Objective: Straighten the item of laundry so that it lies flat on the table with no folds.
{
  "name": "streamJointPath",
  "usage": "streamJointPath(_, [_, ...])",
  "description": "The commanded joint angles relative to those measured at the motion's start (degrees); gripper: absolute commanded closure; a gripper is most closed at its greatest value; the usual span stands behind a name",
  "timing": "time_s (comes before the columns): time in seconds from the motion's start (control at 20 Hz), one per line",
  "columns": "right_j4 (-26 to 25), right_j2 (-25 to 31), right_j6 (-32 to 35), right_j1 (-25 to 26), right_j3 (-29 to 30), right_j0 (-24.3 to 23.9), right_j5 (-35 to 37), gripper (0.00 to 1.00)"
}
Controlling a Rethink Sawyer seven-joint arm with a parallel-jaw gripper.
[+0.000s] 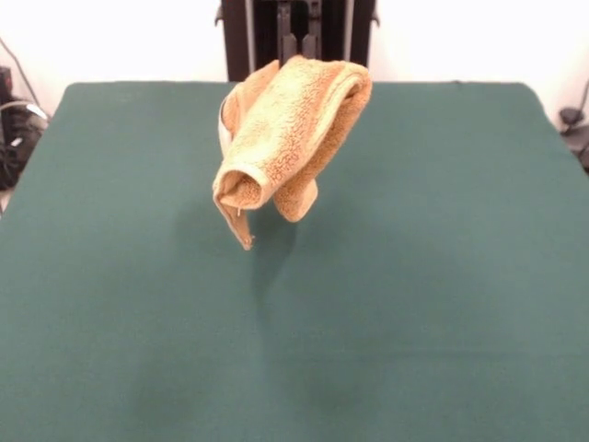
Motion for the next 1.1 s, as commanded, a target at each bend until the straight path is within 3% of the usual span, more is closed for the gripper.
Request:
streamJointPath(0.05, [-0.12, 4.8, 4.16, 0.58, 2.81, 2.24, 5.42, 1.0])
streamJointPath(1.1, [-1.0, 4.52, 3.97, 1.67, 1.55, 2.99, 5.35, 1.0])
